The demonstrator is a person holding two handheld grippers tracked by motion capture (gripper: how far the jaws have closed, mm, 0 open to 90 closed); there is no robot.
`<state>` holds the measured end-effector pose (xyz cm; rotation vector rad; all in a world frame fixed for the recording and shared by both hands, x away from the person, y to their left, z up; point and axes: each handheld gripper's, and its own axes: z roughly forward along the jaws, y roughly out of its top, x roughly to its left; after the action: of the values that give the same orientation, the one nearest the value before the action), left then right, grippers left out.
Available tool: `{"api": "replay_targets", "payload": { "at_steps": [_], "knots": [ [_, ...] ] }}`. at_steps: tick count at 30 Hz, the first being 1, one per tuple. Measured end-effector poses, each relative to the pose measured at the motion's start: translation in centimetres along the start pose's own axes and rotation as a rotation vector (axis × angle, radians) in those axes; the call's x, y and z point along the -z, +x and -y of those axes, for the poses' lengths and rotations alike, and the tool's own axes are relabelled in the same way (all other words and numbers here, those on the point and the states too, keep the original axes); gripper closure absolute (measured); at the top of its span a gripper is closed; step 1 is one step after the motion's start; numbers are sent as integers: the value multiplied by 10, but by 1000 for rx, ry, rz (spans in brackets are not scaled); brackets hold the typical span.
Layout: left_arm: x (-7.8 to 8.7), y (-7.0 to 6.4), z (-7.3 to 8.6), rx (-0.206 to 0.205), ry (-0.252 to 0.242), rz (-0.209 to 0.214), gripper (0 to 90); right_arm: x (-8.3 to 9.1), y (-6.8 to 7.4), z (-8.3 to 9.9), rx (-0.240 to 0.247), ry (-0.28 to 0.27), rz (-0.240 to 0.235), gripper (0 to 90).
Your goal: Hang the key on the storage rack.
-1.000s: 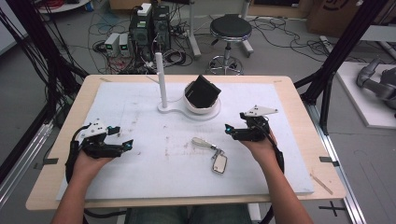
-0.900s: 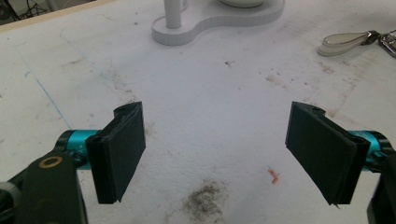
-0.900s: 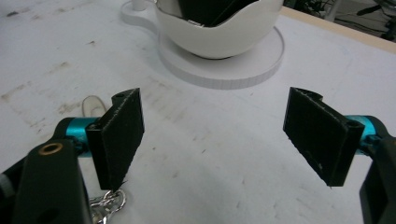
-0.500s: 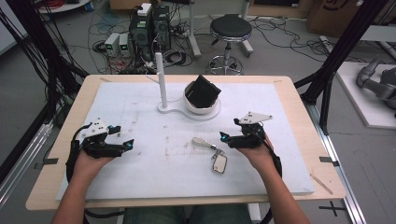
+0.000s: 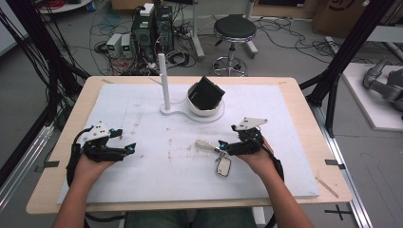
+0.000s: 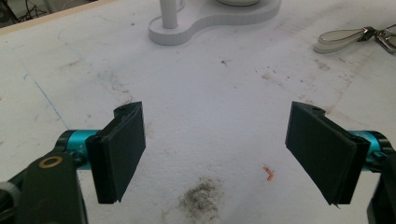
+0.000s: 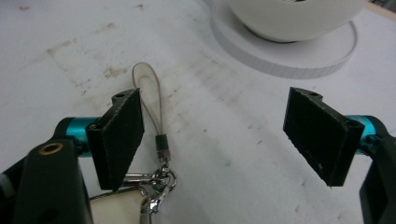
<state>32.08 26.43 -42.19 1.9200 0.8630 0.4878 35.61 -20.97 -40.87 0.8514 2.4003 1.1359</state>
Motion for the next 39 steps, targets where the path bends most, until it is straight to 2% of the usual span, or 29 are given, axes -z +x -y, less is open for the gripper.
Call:
{"api": "replay_targets", "payload": {
  "at_steps": [13,17,19,20,21,26,29,32,39],
  "knots": [
    [-1,-1,0,-4,5,5,201,-28,15,6,51,123,-59,212],
    [-1,-1,0,-4,6,6,201,-36,17,8,64,177,-73,260],
    [-1,-1,0,-5,6,6,201,-42,17,10,53,219,-91,306],
    [0,-1,0,-6,7,6,201,-42,17,10,48,217,-93,311],
    [0,-1,1,-6,6,4,201,-42,16,10,50,216,-99,356],
    [0,-1,1,-5,9,6,201,-39,20,9,55,211,-110,624],
    [0,-1,1,-7,7,8,201,-38,23,8,77,213,-117,819],
    [0,-1,1,-9,7,8,201,-38,25,8,96,212,-110,820],
    [0,-1,1,-6,4,10,201,-38,23,8,82,213,-119,822]
  ]
}}
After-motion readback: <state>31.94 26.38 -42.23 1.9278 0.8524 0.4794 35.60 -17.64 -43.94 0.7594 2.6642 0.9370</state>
